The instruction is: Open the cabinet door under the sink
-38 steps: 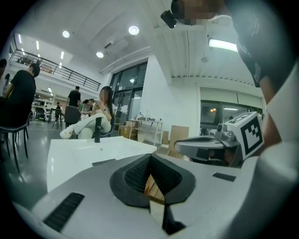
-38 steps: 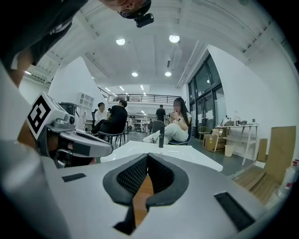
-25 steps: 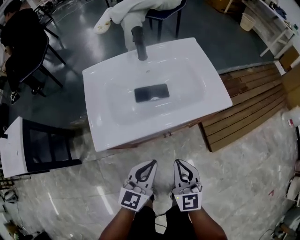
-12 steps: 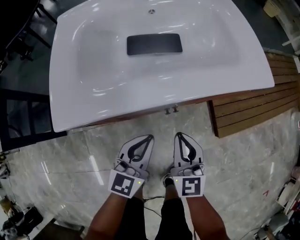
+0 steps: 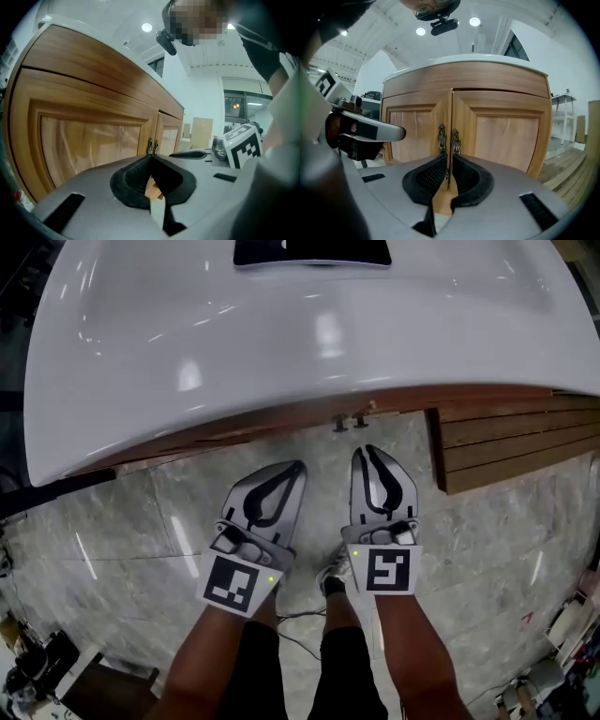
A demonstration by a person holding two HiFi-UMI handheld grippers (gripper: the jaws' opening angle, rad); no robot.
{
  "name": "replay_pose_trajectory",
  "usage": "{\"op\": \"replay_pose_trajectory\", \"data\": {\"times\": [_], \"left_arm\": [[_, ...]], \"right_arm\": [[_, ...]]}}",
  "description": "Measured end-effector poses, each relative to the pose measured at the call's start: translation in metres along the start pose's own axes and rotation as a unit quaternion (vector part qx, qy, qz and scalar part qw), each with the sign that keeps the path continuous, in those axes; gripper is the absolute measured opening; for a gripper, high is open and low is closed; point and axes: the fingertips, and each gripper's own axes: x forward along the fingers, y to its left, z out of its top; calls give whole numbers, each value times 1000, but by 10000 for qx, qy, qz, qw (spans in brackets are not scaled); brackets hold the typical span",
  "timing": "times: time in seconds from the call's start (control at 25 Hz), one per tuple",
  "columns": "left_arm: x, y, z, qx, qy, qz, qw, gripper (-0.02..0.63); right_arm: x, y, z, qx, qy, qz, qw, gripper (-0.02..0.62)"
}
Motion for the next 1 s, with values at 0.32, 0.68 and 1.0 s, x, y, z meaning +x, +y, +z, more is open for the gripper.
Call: {"op": "replay_pose_trajectory", "data": {"times": [0.32, 0.68, 1.0], "left_arm": [[3, 2, -22, -138, 168, 18, 9998, 20], [9, 2, -26, -99, 255, -81, 9996, 20], [15, 6, -16, -87, 142, -150, 9997, 20]], "right_arm": [[25, -16, -22, -188, 133, -11, 9997, 120], [38, -16, -22, -120, 187, 11, 9998, 127], [45, -17, -23, -184, 147, 91, 9997, 112]]}}
